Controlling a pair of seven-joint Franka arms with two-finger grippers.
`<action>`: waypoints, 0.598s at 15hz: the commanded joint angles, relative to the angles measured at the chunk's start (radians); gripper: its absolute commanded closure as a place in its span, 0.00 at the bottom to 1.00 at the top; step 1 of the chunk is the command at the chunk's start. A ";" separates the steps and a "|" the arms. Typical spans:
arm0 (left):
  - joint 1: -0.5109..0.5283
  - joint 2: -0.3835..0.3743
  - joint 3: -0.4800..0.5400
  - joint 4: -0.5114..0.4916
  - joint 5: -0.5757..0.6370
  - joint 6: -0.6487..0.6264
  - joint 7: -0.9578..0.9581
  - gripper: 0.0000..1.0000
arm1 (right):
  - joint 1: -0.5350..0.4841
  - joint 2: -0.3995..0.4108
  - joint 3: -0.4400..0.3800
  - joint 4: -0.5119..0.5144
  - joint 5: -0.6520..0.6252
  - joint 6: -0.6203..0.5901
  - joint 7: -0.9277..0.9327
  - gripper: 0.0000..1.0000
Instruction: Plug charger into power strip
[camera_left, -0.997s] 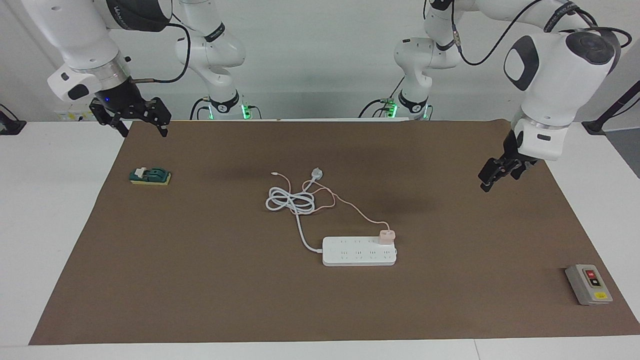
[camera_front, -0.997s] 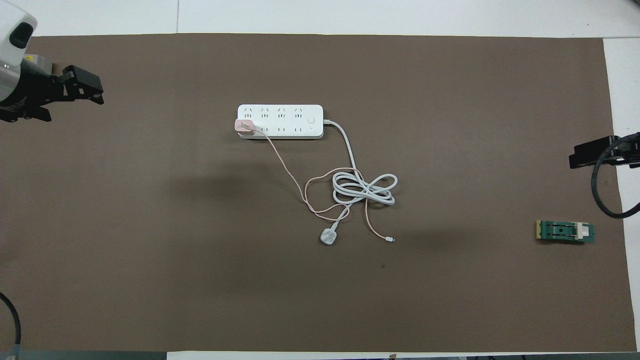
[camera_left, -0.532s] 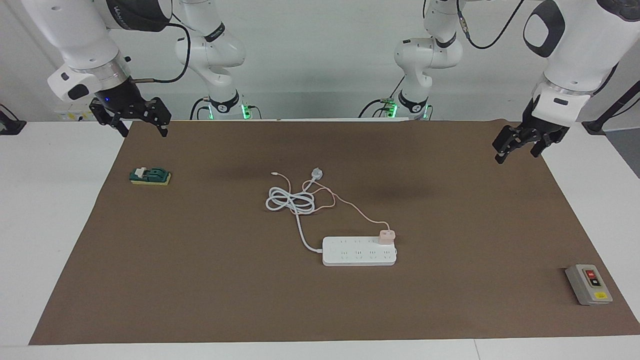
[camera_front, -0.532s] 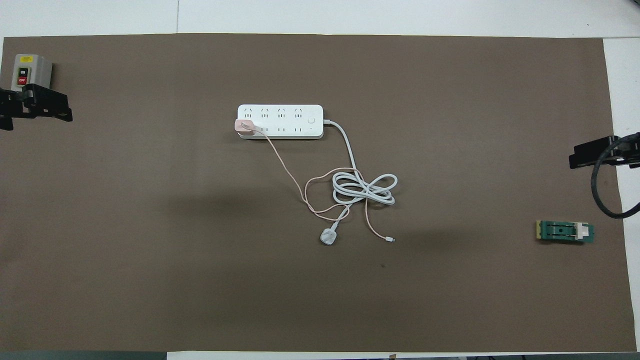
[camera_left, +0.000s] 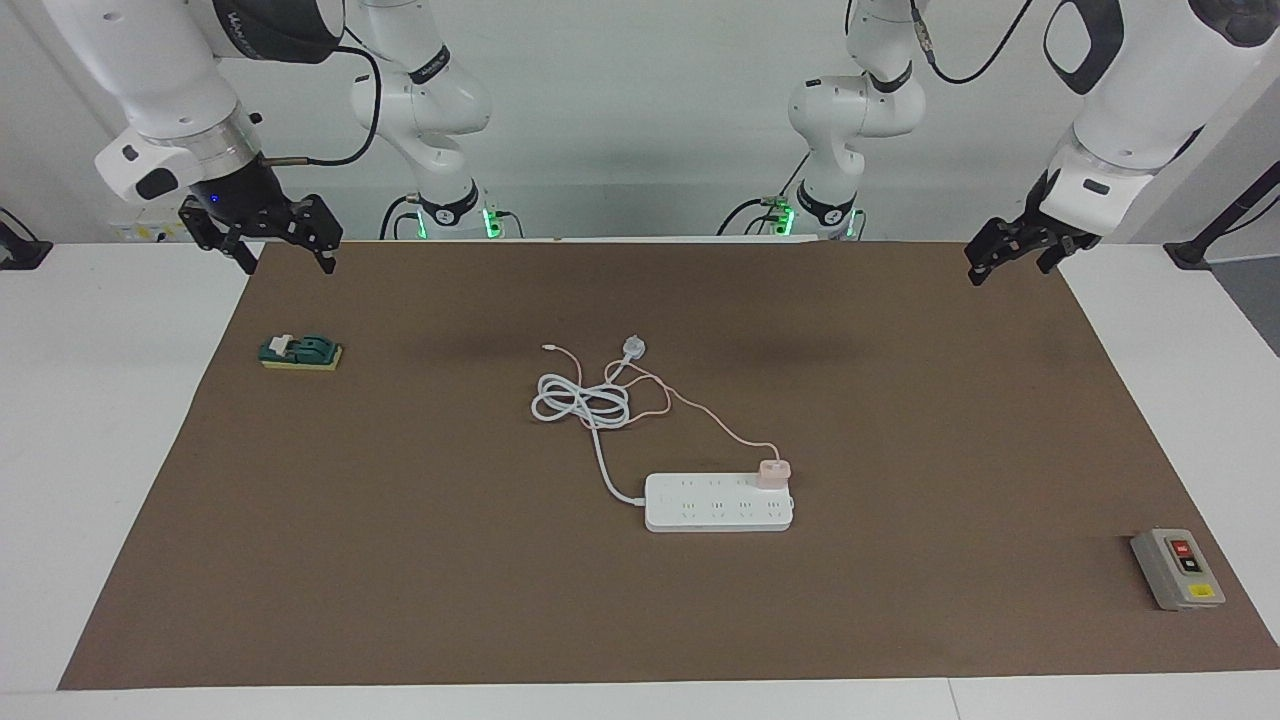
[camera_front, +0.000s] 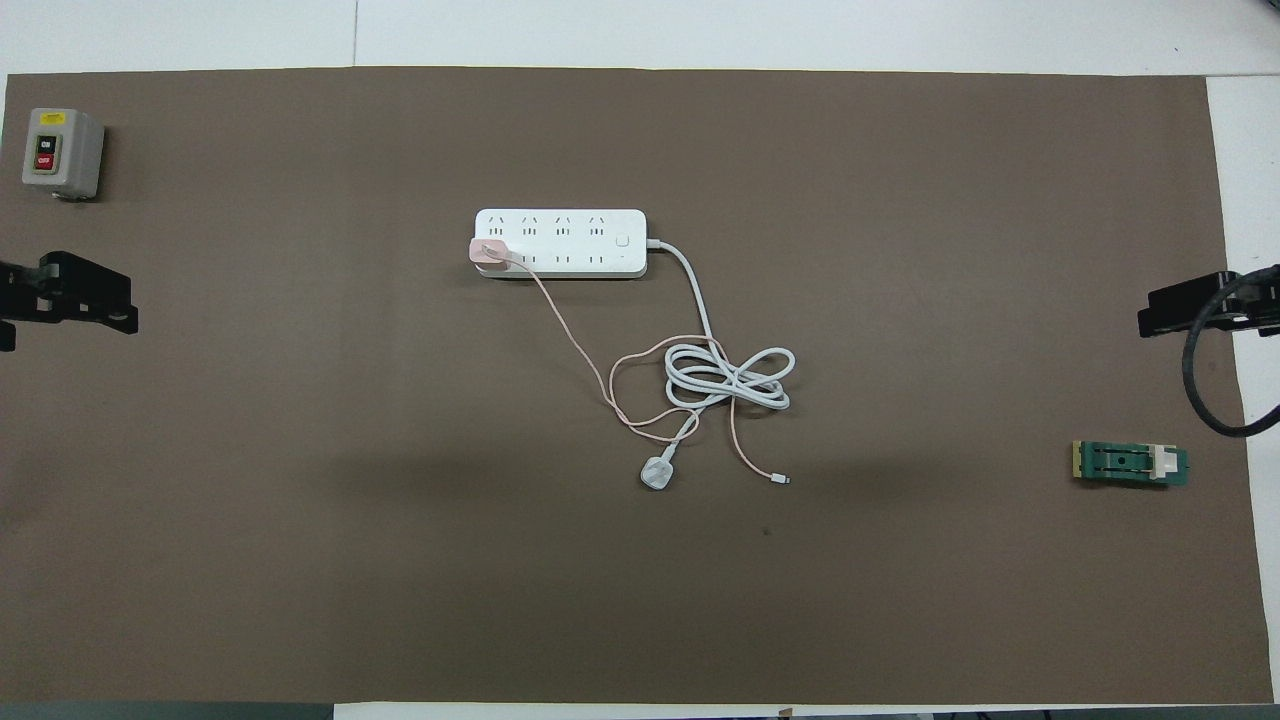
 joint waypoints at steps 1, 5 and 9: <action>-0.004 -0.163 -0.002 -0.231 -0.012 0.074 0.018 0.00 | 0.002 -0.013 -0.001 -0.011 -0.003 -0.001 -0.018 0.00; -0.009 -0.150 -0.006 -0.209 -0.012 0.086 0.034 0.00 | 0.002 -0.013 -0.001 -0.011 -0.003 -0.001 -0.018 0.00; -0.010 -0.148 -0.011 -0.207 -0.013 0.115 0.140 0.00 | 0.002 -0.013 -0.001 -0.013 -0.003 -0.001 -0.018 0.00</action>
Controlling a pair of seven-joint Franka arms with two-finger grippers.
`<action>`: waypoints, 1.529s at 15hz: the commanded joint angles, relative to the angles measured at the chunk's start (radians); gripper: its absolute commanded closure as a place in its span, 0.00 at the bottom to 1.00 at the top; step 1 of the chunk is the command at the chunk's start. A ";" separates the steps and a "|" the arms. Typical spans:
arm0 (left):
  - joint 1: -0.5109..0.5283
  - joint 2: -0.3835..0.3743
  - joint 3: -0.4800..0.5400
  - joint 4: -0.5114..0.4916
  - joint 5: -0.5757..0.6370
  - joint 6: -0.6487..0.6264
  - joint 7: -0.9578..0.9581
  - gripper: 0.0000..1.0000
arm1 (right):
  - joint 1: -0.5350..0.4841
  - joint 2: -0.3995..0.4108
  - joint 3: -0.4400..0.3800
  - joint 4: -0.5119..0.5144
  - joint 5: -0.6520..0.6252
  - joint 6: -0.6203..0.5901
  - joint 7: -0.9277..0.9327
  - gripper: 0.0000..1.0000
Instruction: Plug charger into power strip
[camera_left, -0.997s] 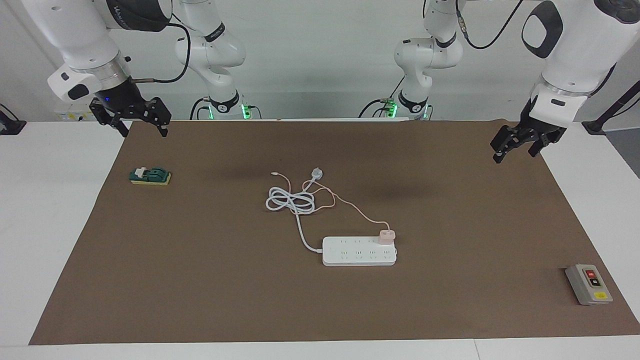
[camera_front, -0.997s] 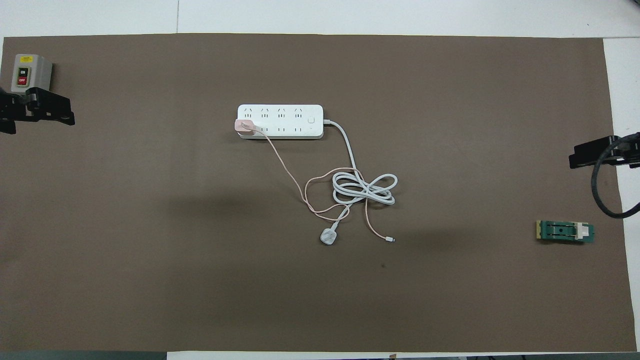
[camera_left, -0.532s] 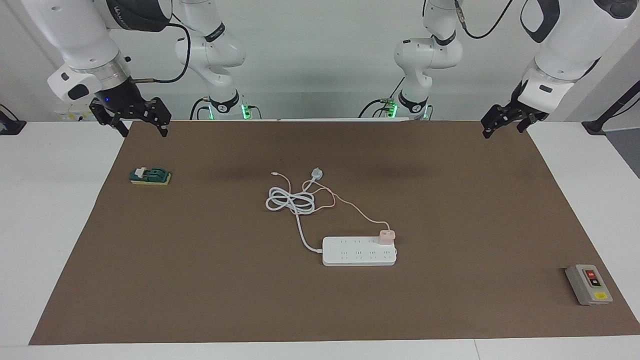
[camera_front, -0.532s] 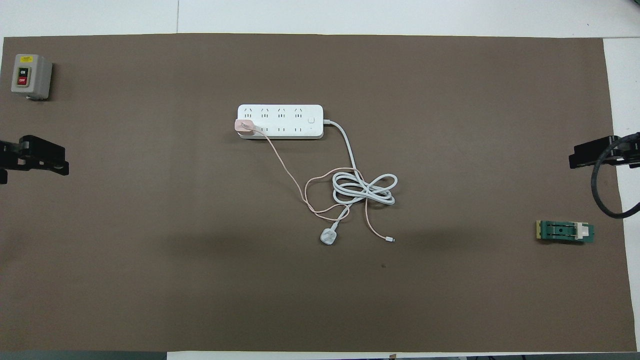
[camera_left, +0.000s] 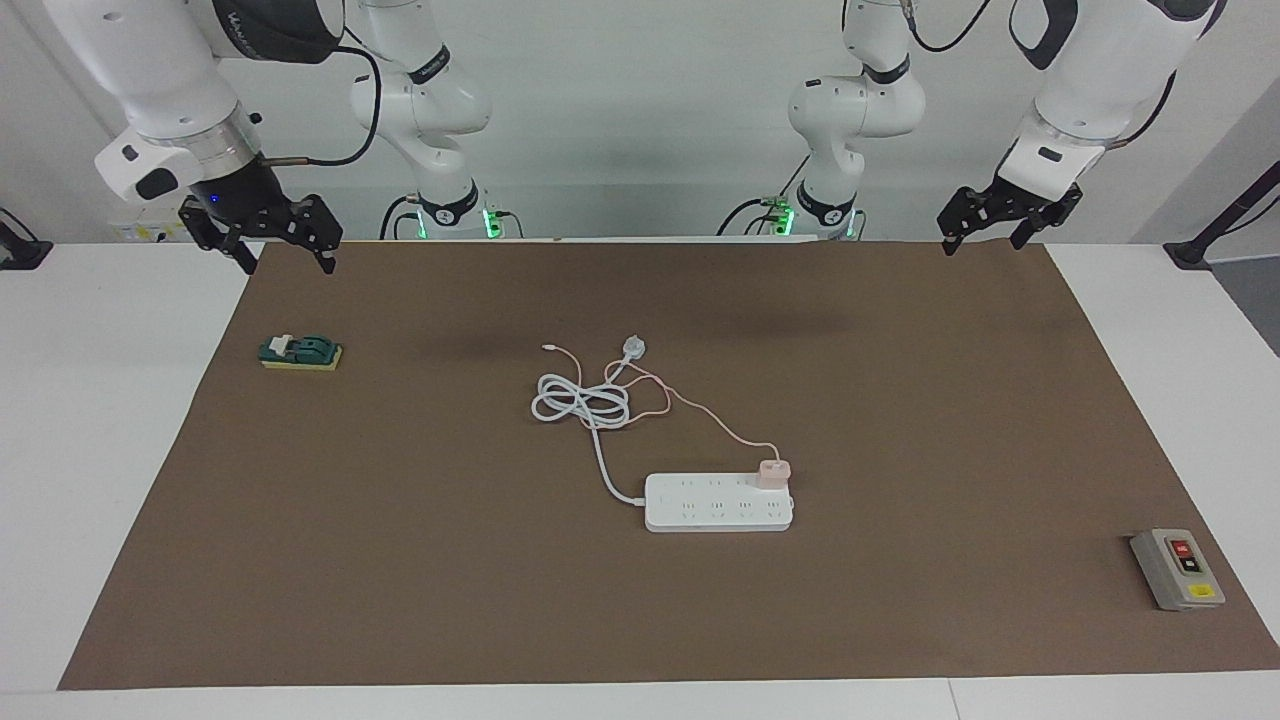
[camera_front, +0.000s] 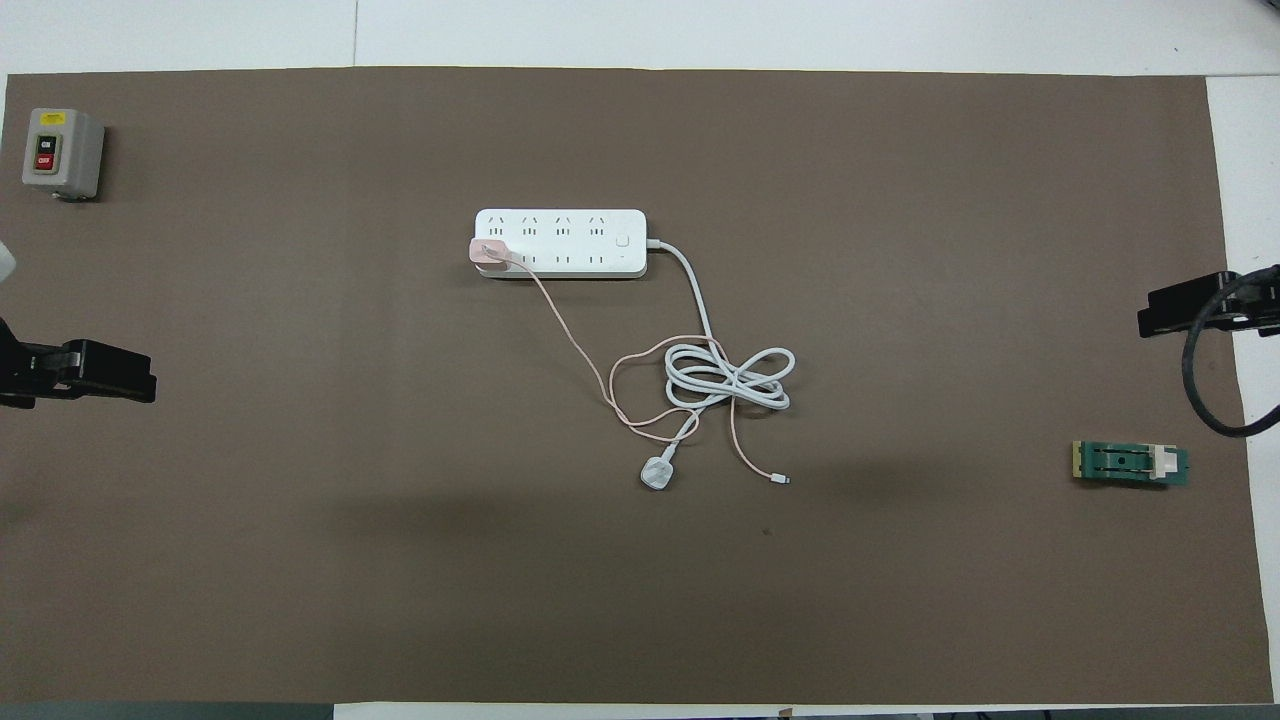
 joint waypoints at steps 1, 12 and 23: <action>-0.009 -0.014 0.005 -0.024 -0.013 0.050 0.039 0.00 | 0.002 -0.013 -0.001 -0.011 -0.003 -0.001 -0.018 0.00; -0.038 -0.014 0.003 -0.033 -0.061 0.090 -0.035 0.00 | 0.002 -0.013 0.000 -0.011 -0.003 -0.001 -0.016 0.00; -0.045 -0.019 0.005 -0.035 -0.059 0.041 -0.035 0.00 | 0.002 -0.013 0.000 -0.011 -0.003 -0.001 -0.016 0.00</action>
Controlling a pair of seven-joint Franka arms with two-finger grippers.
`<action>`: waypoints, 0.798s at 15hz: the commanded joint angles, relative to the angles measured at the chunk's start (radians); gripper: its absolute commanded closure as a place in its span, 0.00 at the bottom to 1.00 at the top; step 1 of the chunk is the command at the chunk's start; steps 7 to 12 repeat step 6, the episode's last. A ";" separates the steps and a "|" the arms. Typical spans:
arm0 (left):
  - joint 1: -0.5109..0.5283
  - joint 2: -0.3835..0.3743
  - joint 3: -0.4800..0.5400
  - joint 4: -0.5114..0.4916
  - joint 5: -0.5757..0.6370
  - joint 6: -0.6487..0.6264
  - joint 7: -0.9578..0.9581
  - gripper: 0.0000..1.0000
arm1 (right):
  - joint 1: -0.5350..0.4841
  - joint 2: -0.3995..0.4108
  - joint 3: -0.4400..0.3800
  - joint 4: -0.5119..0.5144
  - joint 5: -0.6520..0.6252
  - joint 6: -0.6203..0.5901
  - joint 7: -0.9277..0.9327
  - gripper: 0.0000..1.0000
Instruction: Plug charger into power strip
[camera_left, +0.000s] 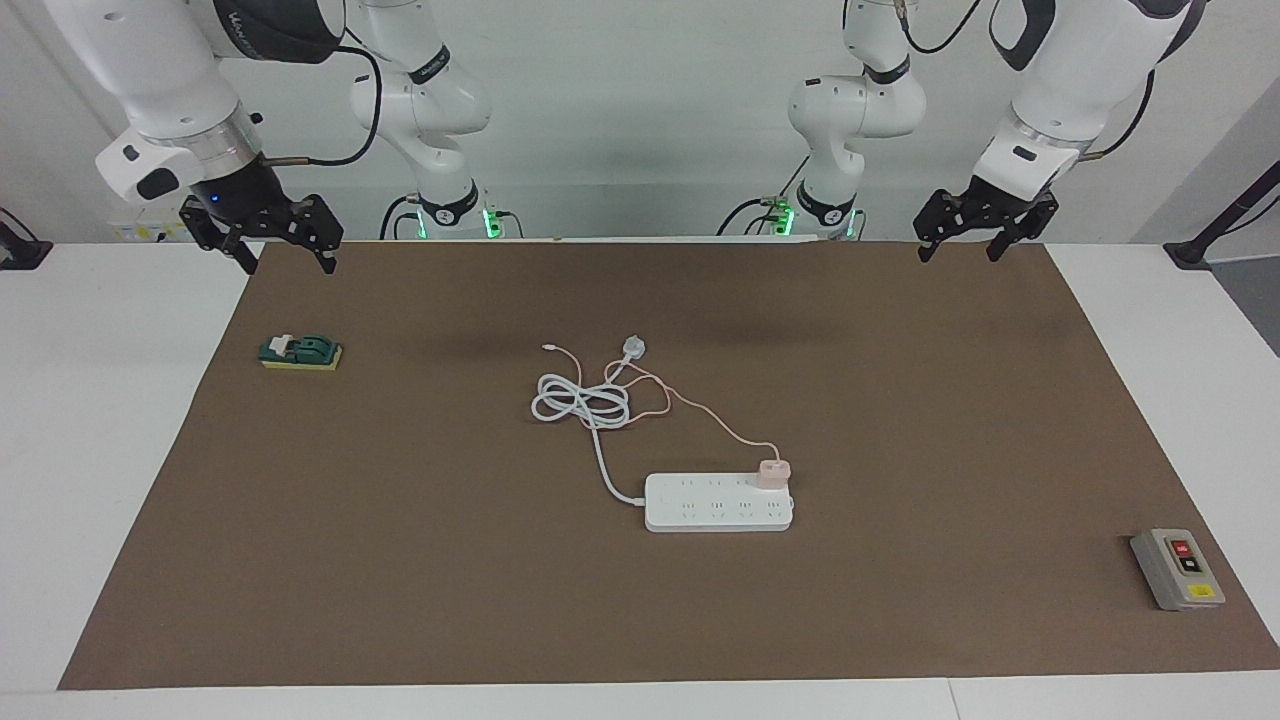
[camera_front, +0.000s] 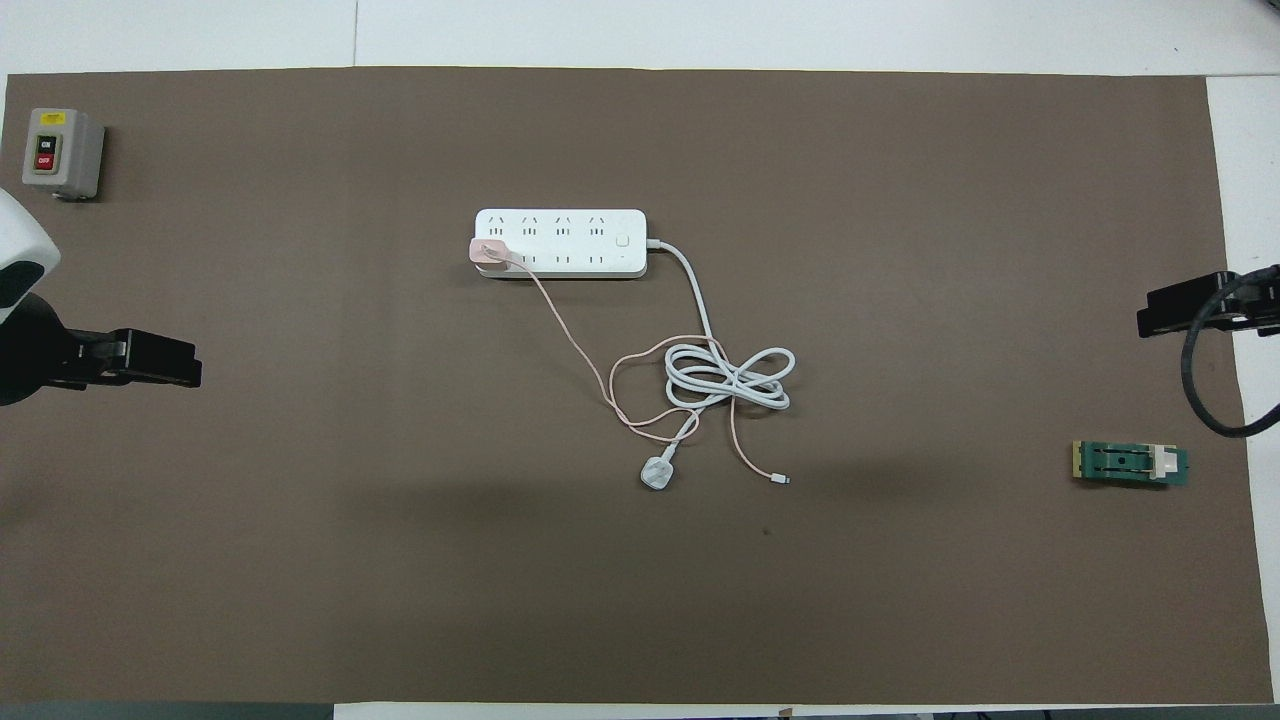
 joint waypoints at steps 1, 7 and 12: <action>-0.008 -0.019 0.009 -0.021 -0.004 -0.010 -0.013 0.00 | 0.002 -0.013 -0.001 -0.011 -0.003 -0.001 -0.016 0.00; 0.004 -0.021 0.009 -0.023 -0.004 -0.010 -0.013 0.00 | 0.002 -0.013 -0.001 -0.011 -0.003 -0.001 -0.016 0.00; 0.004 -0.021 0.009 -0.023 -0.004 -0.010 -0.013 0.00 | 0.002 -0.013 -0.001 -0.011 -0.003 -0.001 -0.016 0.00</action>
